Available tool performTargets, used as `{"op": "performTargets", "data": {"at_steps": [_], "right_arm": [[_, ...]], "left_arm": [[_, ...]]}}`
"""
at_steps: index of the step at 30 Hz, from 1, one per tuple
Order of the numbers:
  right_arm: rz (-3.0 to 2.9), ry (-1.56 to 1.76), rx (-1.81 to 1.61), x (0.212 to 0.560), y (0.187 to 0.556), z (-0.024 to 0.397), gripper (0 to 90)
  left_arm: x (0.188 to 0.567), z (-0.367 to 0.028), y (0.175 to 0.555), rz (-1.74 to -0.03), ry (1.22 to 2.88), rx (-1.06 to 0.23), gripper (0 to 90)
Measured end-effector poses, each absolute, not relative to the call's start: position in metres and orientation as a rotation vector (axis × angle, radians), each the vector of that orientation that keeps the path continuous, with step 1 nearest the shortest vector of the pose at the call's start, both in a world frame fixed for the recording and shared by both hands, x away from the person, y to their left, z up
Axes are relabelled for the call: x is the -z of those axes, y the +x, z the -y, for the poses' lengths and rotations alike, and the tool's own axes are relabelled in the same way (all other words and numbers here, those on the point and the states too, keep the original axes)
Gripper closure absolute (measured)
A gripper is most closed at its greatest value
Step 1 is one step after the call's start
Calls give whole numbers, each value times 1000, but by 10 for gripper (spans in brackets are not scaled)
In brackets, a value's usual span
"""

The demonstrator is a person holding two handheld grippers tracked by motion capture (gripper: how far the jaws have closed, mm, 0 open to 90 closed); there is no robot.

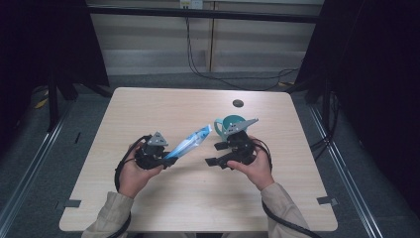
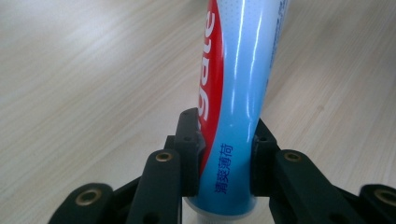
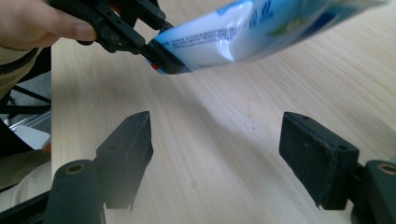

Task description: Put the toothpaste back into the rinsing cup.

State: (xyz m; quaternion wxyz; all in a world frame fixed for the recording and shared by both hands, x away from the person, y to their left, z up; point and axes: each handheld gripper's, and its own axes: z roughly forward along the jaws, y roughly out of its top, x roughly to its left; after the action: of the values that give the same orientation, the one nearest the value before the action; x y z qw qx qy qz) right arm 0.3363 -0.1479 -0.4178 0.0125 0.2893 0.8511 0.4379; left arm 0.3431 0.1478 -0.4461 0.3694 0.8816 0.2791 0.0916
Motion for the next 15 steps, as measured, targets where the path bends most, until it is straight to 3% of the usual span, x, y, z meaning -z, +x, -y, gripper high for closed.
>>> {"op": "performTargets", "data": {"at_steps": [15], "right_arm": [[-2522,1032,-1581,431,339,146,256]], "left_arm": [[429,-136,335,-673,2208,-237,721]]}}
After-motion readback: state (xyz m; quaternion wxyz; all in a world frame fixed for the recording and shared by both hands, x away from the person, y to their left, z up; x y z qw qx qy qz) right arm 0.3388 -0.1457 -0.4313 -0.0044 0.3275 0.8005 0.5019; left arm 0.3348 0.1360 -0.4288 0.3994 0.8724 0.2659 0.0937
